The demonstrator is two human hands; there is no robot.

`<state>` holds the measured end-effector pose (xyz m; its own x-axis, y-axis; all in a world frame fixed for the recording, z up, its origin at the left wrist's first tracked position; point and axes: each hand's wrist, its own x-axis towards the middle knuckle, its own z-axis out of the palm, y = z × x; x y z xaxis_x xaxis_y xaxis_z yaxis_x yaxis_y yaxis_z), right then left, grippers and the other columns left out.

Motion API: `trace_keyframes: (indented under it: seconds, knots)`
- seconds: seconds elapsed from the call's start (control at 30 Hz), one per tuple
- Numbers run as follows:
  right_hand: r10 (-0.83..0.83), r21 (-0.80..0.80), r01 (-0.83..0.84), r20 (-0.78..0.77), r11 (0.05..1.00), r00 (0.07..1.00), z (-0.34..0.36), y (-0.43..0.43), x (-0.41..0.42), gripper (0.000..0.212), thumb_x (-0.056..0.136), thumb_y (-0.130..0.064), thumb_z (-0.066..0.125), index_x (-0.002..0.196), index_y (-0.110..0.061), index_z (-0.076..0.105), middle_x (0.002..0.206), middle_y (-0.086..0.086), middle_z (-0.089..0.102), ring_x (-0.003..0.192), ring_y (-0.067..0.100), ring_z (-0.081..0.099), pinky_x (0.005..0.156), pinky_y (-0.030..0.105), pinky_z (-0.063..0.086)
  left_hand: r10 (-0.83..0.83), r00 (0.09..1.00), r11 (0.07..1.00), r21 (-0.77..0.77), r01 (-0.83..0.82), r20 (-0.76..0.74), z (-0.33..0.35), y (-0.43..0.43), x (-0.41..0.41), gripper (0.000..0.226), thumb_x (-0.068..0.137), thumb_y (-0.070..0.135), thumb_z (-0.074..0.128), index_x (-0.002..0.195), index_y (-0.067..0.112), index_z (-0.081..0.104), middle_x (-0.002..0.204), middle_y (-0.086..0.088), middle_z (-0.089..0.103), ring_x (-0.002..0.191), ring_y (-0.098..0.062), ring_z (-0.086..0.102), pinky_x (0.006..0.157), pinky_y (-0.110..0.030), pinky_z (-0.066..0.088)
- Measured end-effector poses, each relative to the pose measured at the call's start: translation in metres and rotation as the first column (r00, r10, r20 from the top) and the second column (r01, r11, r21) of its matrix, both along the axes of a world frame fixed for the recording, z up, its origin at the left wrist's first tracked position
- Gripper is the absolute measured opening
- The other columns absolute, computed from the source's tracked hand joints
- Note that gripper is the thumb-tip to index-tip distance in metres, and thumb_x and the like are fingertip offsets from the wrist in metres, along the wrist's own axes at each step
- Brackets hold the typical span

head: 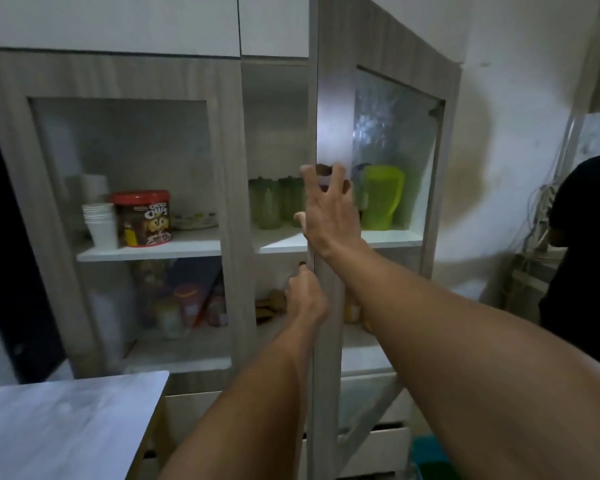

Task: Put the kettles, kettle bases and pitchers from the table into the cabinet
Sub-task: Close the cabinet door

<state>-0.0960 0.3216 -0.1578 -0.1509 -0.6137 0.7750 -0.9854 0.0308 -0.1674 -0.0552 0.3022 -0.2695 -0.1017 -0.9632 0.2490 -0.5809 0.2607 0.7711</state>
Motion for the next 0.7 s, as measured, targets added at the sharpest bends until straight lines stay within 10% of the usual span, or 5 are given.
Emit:
trace_keyframes:
  seconds: [0.3, 0.7]
  knots:
    - [0.037, 0.121, -0.019, -0.149, 0.993, 0.988, -0.008, -0.082, 0.015, 0.054, 0.087, -0.042, 0.069, 0.133, -0.026, 0.047, 0.156, 0.023, 0.010, 0.139, 0.043, 0.026, 0.113, 0.054, 0.029, 0.107, 0.994, 0.992, 0.073, -0.106, -0.005, 0.006, -0.084, 0.026, 0.038, 0.090, 0.017, 0.066, 0.121, 0.002, 0.051, 0.123, -0.021, 0.062, 0.119, -0.038, 0.056, 0.094, -0.044, 0.051]
    - [0.096, 0.134, -0.059, -0.293, 0.989, 0.951, -0.001, -0.224, 0.015, 0.055, 0.081, -0.049, 0.071, 0.127, -0.030, 0.047, 0.151, 0.020, 0.006, 0.134, 0.041, 0.020, 0.112, 0.061, 0.022, 0.175, 0.979, 0.976, 0.108, -0.187, 0.107, 0.024, -0.203, 0.040, 0.051, 0.085, 0.019, 0.074, 0.128, 0.005, 0.052, 0.128, -0.016, 0.060, 0.118, -0.033, 0.058, 0.091, -0.038, 0.049]
